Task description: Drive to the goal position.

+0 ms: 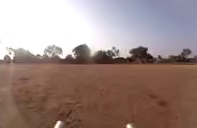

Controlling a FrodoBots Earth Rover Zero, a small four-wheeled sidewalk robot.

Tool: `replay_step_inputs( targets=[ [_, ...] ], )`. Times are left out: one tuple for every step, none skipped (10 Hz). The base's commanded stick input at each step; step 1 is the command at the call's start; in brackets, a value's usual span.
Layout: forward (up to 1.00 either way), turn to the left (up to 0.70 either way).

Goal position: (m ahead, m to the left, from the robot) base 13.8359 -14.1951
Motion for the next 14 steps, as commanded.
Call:
replay_step_inputs(
  targets=[
    [0.7, 0.0],
    [0.7, 0.0],
    [0.7, 0.0],
    [0.7, 0.0],
    [0.7, 0.0],
    [0.7, 0.0],
    [0.7, 0.0],
    [0.7, 0.0],
    [0.7, 0.0],
    [0.7, 0.0],
    [0.7, 0.0],
    [0.7, 0.0],
    [0.7, 0.0],
    [0.7, 0.0]
  ],
)
